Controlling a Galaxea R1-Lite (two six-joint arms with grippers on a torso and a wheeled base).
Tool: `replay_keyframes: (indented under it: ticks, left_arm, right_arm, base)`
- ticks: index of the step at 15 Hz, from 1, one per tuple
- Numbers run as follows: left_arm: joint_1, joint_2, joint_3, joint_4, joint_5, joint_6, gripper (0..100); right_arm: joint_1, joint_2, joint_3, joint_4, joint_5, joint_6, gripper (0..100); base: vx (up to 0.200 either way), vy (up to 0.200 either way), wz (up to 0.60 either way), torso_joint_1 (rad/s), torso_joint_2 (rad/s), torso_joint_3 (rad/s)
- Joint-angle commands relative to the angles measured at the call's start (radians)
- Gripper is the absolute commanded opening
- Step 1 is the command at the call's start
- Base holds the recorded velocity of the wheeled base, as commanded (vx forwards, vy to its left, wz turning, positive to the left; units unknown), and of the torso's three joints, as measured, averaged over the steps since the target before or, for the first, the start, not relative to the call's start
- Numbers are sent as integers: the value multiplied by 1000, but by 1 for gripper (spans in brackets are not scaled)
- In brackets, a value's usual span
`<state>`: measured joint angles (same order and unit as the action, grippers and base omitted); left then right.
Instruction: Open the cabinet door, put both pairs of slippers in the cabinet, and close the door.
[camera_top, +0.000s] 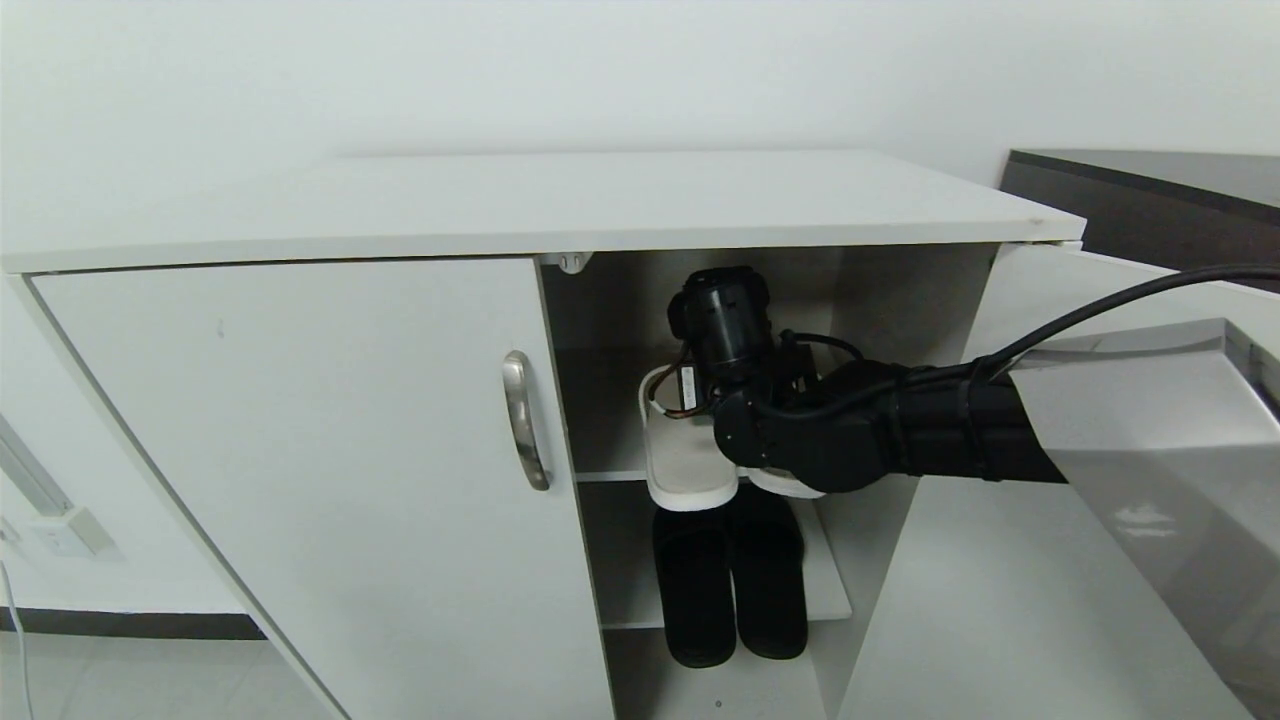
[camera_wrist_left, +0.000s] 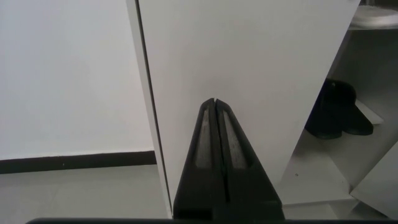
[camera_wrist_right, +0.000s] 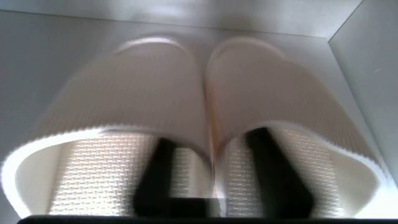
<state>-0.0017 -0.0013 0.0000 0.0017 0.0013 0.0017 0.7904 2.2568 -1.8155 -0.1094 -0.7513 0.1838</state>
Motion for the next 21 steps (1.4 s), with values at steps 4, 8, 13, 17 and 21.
replay_keyframes:
  ticks: [4,8,13,17,21]
  left_arm:
    - [0,1,0,0,0,0,0]
    - [0,1,0,0,0,0,0]
    - [0,1,0,0,0,0,0]
    - [0,1,0,0,0,0,0]
    - [0,1,0,0,-1,-2,0]
  right_arm:
    - [20,-66,82,-4,-2,8,100]
    - [53,-126,174,-6,-8,29,100]
    - [127,-255,358,-73,-16,42,100]
    - [191,-402,541,-139,16,37,100]
    - [234,-520,846,-317,132,37,100]
  base:
    - [0,0,0,0,0,0]
    - [0,0,0,0,0,0]
    - [0,0,0,0,0,0]
    - [0,0,0,0,0,0]
    - [0,0,0,0,0,0]
